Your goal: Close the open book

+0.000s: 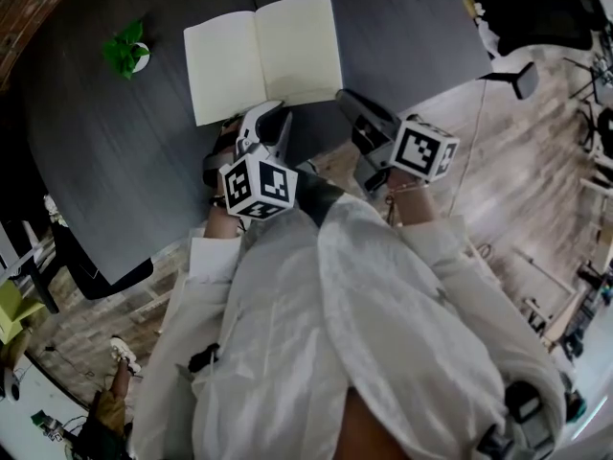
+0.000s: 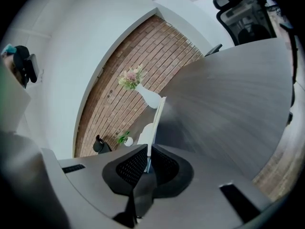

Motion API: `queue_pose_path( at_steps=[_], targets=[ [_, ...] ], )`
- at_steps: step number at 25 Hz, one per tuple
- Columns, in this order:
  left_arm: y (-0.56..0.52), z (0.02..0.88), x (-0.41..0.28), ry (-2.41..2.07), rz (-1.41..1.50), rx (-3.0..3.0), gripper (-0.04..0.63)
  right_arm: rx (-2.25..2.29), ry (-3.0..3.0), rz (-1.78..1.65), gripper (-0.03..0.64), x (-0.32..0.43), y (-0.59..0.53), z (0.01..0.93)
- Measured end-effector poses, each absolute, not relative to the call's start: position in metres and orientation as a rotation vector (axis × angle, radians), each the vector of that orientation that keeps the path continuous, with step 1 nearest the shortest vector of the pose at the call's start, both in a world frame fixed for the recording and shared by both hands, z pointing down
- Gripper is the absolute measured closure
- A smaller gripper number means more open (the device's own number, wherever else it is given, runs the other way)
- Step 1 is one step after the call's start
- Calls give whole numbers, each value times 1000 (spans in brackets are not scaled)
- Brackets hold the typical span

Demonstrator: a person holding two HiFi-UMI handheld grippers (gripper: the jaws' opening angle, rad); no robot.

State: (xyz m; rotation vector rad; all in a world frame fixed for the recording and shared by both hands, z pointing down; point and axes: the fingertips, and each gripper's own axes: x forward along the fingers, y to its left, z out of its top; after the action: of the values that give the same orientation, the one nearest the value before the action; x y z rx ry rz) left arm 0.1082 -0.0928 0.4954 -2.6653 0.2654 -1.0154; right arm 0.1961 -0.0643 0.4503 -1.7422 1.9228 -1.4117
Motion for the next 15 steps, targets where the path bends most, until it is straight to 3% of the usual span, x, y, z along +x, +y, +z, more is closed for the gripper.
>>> queue_pose_path(
  at_steps=[15],
  targets=[
    [-125,453,66,626,-835,-3169,557,-1643,2074,-1366,589,163,-86,427]
  ],
)
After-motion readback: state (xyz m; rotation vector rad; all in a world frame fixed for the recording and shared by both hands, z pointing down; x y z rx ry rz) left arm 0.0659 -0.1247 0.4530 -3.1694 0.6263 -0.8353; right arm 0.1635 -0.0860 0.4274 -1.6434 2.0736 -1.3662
